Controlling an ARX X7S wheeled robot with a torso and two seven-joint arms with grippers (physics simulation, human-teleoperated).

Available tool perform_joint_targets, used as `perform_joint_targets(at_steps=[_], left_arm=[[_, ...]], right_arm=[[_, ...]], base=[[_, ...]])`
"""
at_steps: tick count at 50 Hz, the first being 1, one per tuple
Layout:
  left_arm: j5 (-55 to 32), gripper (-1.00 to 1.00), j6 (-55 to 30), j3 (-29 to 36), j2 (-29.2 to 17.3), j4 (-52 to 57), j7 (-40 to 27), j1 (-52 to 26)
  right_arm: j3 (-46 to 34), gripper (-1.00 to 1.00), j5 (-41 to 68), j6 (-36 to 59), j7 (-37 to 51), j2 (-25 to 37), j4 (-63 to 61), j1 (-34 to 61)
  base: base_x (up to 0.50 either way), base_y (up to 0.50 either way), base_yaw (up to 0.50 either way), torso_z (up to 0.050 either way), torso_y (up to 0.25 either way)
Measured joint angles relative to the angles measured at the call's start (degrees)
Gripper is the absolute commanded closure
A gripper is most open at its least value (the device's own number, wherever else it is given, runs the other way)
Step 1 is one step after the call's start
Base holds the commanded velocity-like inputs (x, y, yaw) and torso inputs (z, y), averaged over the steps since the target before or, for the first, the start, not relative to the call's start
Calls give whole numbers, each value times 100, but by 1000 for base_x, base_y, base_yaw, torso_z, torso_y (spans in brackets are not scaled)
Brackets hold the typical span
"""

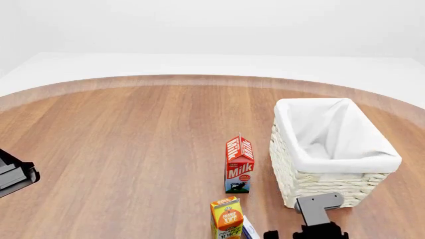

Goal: Pick up the cream cheese box and the butter, and put them in the basket.

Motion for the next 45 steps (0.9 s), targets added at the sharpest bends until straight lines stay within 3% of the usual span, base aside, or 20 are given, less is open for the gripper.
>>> perform_joint_targets(at_steps=[45], left_arm=[[14,-100,56,104,-53,-101,-75,24]], right_arm=[[-884,-100,-800,-177,-484,-194,41,265]], base=[[0,0,0,0,0]])
